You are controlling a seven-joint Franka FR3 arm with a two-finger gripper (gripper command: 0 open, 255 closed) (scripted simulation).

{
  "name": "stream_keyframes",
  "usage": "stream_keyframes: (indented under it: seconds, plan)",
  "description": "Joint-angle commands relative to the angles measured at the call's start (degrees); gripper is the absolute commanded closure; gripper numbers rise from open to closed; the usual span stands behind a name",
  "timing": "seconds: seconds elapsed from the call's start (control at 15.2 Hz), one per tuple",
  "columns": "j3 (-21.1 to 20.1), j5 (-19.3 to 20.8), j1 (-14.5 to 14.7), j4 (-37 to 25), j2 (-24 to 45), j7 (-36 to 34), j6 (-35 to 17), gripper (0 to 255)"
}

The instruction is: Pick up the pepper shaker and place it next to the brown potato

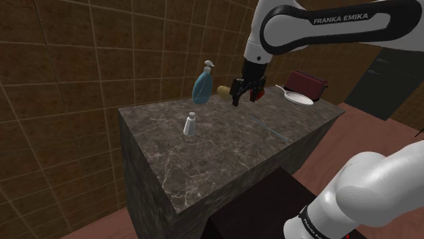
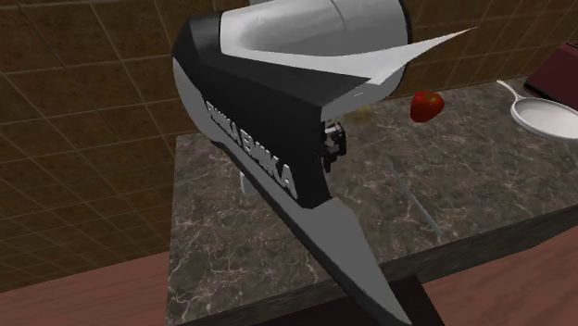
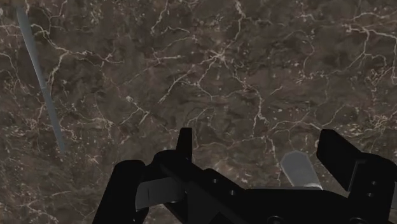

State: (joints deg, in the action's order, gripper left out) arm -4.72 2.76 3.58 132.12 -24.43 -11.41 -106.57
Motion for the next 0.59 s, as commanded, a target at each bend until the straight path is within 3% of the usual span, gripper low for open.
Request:
stream_keyframes:
  seconds: [0.0, 0.53]
  plan:
    - [-1.0, 0.2, 0.4, -1.6, 3.9, -0.9, -2.6, 0]
    - [-4.4, 3.1, 1.8, -9.9, 19.8, -4.9, -10.9, 0]
